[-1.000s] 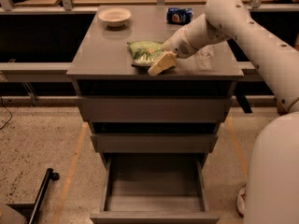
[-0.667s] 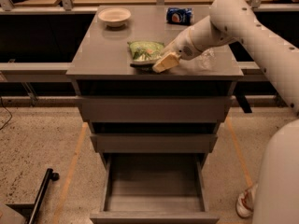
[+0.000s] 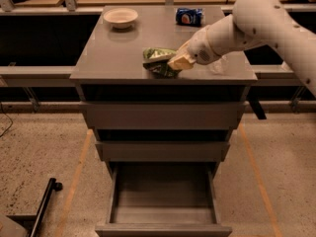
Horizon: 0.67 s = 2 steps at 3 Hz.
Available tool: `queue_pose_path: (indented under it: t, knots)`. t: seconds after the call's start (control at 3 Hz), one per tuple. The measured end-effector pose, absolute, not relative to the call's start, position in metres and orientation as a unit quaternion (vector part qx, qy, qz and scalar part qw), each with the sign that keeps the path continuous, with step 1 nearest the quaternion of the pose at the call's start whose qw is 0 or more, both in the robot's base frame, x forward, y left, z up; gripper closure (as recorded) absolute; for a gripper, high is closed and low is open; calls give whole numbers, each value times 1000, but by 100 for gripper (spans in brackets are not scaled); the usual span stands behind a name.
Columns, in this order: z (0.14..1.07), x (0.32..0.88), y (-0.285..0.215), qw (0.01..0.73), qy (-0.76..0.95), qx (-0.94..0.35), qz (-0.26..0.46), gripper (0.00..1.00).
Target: Place green jalapeno chip bag into bottom drawer
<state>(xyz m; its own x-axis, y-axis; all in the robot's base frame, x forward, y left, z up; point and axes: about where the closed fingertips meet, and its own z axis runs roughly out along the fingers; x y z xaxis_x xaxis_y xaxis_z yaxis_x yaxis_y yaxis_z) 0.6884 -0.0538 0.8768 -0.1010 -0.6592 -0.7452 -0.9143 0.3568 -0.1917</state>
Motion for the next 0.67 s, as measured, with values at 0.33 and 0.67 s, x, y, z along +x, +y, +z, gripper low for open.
queue_pose_path:
  t: [0.33,0.67]
  knots:
    - [899,649,-54,394,717,-552,159,100]
    - [928,596,-60,383,708,-574,152,100]
